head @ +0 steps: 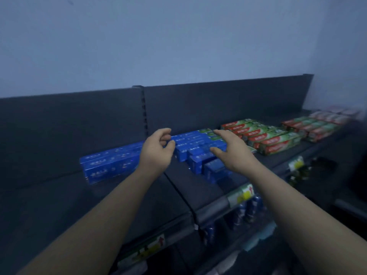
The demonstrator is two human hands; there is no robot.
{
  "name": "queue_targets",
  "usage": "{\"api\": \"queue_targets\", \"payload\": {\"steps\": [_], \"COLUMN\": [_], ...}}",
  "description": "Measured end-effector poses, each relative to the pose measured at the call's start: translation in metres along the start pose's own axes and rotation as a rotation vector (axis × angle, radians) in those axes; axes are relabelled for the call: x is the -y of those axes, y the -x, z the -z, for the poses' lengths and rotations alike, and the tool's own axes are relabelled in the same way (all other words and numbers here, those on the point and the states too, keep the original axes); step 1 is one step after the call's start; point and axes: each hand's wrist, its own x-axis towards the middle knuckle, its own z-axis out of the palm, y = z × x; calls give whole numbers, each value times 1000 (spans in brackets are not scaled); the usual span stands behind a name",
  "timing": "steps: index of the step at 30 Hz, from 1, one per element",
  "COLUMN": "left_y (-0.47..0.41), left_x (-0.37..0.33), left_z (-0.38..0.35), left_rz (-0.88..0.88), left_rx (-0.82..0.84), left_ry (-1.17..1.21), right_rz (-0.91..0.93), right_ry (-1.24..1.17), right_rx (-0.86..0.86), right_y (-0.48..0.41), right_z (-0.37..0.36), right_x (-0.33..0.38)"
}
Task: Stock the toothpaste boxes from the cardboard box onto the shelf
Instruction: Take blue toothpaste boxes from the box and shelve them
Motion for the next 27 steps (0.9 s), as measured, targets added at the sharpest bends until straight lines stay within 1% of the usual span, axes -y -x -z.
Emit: {"api": "queue_targets", "payload": {"steps": [4, 8, 13, 18, 22, 27], "left_y": [21, 55, 123, 210, 280, 340], "left_x": [-43, -94, -153, -198, -213, -198], "left_z": [-69, -148, -250, -353, -428, -498], "left_rz": [-53, -131, -172, -188, -167, -101], "left_rx": [170, 304, 512, 732, 902, 1098], "left_ry": [64, 91, 119, 133, 112, 48], "right_rz": [-99, -287, -488, -732, -913, -1131], "right_ry": [75, 113, 162, 133, 136, 47], "right_rx": [-75, -100, -135, -188, -246, -224], "right_y": [51, 119, 225, 344, 428, 505], "right_z": [52, 110, 183, 242, 263, 251], "right_x": [-57, -115, -189, -260, -316, -373]}}
